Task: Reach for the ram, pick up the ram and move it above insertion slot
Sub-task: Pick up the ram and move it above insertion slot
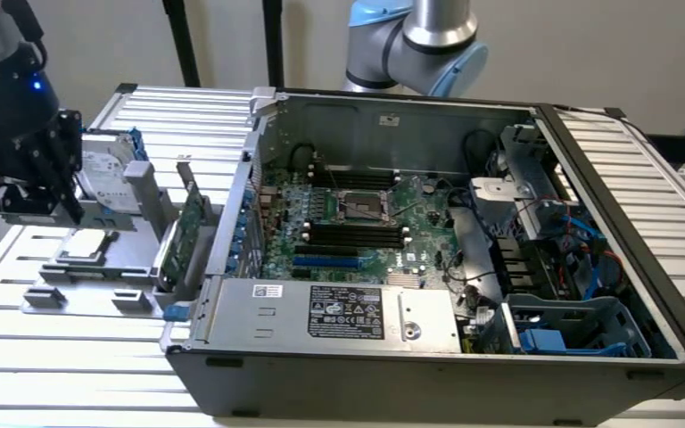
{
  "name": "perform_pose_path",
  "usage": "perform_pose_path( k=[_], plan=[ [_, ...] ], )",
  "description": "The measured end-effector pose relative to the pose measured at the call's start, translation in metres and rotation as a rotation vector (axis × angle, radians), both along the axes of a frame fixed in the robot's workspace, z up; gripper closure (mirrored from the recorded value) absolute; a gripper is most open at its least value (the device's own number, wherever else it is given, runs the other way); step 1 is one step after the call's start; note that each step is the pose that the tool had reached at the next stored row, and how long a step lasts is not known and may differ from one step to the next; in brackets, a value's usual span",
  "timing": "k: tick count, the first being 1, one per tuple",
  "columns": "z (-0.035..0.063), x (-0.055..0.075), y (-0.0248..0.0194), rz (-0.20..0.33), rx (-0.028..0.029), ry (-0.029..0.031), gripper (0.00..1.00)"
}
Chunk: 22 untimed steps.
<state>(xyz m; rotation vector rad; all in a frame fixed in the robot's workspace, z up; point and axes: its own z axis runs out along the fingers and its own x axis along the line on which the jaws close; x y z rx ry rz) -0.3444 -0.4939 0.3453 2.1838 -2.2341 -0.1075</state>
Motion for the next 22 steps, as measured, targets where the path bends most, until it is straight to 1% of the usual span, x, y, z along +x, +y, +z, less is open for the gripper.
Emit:
perform_pose_path(
  k=[2,5,12,15,18,21,22],
  plan=[
    [0.0081,0.007,0.0000,0.002,0.0035,0.0009,0.87],
    [0.0187,0.019,0.0000,0.004,0.0109,0.0015,0.87],
    [0.0406,0.051,-0.0001,0.010,0.0340,0.0025,0.87],
    [0.0493,0.064,-0.0001,0.012,0.0446,0.0027,0.87],
    [0.0562,0.078,0.0000,0.015,0.0565,0.0027,0.87],
    [0.0596,0.092,0.0000,0.017,0.0716,0.0027,0.87],
    [0.0600,0.096,-0.0001,0.018,0.0755,0.0028,0.87]
  ],
)
